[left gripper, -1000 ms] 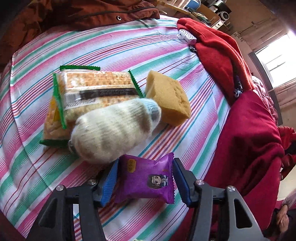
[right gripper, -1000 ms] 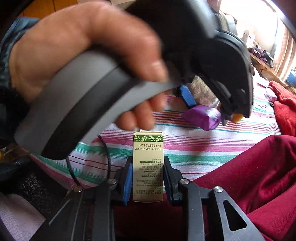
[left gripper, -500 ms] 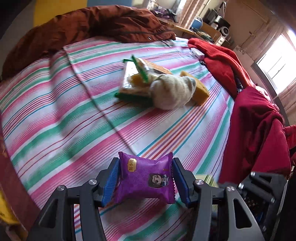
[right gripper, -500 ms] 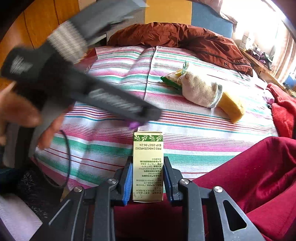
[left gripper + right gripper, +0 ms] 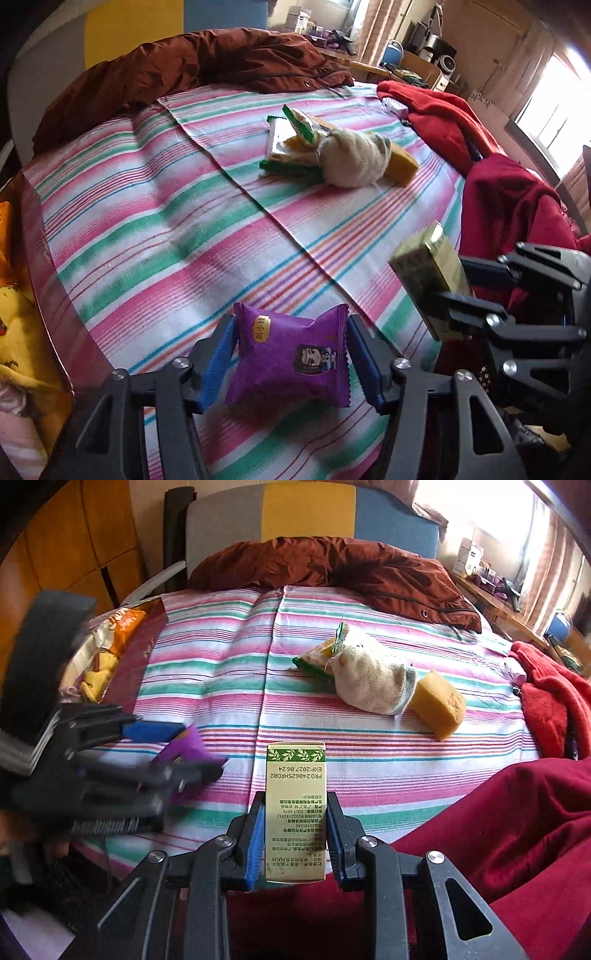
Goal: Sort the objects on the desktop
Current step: 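Carry the green box and purple packet over the gold tray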
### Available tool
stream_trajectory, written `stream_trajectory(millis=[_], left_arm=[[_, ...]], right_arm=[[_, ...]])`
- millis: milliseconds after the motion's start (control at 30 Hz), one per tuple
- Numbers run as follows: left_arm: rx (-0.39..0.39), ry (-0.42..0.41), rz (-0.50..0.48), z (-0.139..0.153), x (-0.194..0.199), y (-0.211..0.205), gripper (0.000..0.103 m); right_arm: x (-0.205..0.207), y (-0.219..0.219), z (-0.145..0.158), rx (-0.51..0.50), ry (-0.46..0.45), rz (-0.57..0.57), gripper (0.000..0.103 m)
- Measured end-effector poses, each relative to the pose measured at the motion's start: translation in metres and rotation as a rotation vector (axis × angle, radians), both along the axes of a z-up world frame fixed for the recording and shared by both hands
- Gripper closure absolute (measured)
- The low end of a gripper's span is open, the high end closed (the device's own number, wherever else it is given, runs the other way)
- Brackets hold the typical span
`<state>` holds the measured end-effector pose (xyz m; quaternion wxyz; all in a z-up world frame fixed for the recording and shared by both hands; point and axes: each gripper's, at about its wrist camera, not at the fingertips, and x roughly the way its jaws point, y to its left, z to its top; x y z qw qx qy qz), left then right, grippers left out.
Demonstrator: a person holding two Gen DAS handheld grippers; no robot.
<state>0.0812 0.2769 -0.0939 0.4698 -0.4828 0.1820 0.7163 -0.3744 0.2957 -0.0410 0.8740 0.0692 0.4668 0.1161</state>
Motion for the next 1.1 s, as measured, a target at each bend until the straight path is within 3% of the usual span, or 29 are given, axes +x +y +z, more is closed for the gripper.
stream_trajectory(millis=[100,467,767,900,1100], left_arm=[[-0.025,-0.027,-0.007,-0.012,0.002,-0.004,0.039],[0.037,-0.012,0.008,-0.001,0.003,-0.015,0.051],[0.143,0.069,0.068,0.054,0.002,-0.038,0.052],[0.191,0.130,0.156,0.084,-0.010,-0.060,0.051],[0.209,0.208,0.305,0.108,-0.031,-0.099,0.051]], right_arm=[[0.004,0.003,-0.002,0.012,0.014,0.000,0.073],[0.009,0.011,-0.004,0.011,0.014,0.001,0.073],[0.013,0.016,0.011,0.024,-0.026,-0.002,0.073],[0.018,0.021,0.021,0.046,-0.046,0.010,0.073],[0.029,0.038,0.043,0.066,-0.097,0.058,0.073]])
